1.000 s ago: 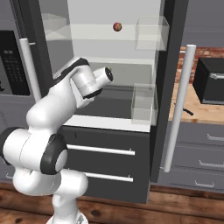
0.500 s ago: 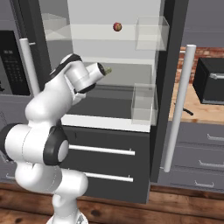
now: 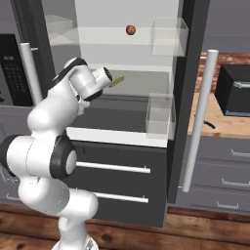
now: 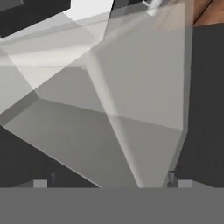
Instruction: Retrieve the butter from the fridge and place it on a plate on the dining table. Then retrieve the butter knife by the fridge and place it near the plate.
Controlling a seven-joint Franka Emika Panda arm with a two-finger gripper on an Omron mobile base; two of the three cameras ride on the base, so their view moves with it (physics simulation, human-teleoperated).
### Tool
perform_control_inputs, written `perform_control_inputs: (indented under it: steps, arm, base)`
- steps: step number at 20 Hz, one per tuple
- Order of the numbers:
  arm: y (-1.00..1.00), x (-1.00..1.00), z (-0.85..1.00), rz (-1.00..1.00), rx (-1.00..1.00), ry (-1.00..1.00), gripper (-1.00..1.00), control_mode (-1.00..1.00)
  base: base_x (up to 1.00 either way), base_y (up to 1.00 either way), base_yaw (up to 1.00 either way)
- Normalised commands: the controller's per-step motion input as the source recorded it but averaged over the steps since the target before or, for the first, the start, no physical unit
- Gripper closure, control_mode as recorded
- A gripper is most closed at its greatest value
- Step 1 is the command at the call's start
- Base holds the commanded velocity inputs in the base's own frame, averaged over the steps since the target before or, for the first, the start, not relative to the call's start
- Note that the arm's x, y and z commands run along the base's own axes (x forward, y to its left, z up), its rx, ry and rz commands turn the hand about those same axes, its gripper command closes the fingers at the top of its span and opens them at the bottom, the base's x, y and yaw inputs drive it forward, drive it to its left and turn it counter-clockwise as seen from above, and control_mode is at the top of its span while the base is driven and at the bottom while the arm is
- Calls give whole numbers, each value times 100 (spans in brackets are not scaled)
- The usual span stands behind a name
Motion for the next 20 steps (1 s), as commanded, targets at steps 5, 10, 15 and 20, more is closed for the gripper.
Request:
perform_control_inputs:
  steps: [5, 10, 15, 20]
  arm:
    - [67, -45, 0, 0, 0, 14, -100, -100]
    - [71, -68, 0, 0, 0, 13, -100, -100]
    - [90, -77, 0, -1, 0, 10, -100, -100]
    - [100, -58, 0, -2, -1, 9, -100, -100]
  base:
    - [0, 0, 0]
    - [0, 0, 0]
    - [0, 0, 0]
    - [0, 0, 0]
